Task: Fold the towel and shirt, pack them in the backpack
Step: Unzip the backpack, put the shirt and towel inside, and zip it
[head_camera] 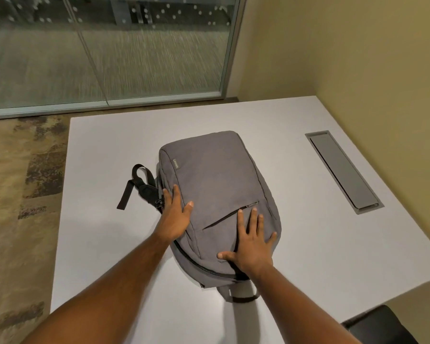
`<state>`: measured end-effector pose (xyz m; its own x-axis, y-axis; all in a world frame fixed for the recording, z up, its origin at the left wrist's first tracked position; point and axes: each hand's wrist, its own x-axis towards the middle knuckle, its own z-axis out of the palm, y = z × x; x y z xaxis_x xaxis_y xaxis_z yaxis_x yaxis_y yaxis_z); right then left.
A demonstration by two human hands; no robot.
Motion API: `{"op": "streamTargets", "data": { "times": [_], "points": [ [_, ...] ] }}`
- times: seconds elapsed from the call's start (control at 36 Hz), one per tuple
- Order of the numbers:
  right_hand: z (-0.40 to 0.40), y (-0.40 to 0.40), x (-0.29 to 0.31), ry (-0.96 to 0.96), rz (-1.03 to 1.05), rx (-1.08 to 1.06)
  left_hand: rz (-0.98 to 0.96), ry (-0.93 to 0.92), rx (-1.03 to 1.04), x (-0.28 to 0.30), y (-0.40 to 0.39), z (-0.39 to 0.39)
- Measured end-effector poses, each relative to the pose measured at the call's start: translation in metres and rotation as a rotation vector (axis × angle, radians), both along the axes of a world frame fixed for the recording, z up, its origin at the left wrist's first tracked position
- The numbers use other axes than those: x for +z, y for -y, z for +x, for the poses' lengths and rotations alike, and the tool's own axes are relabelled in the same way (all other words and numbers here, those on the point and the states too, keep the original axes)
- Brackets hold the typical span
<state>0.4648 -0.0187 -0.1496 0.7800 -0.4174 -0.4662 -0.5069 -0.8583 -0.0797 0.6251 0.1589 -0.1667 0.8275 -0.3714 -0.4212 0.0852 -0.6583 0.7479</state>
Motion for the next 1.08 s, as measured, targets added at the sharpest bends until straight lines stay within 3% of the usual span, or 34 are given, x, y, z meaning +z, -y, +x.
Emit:
{"op": "streamTargets", "data": {
  "times": [0.5, 1.08],
  "points": [
    [-0.014, 0.085, -0.023, -0.013, 0.071, -0.082, -0.027, -0.025, -0.091, -0.002, 0.078, 0.001],
    [-0.023, 0.283, -0.036, 0.004, -0.095, -0.151, -0.036, -0.007, -0.193, -0.001, 0.298, 0.006]
  ]
}}
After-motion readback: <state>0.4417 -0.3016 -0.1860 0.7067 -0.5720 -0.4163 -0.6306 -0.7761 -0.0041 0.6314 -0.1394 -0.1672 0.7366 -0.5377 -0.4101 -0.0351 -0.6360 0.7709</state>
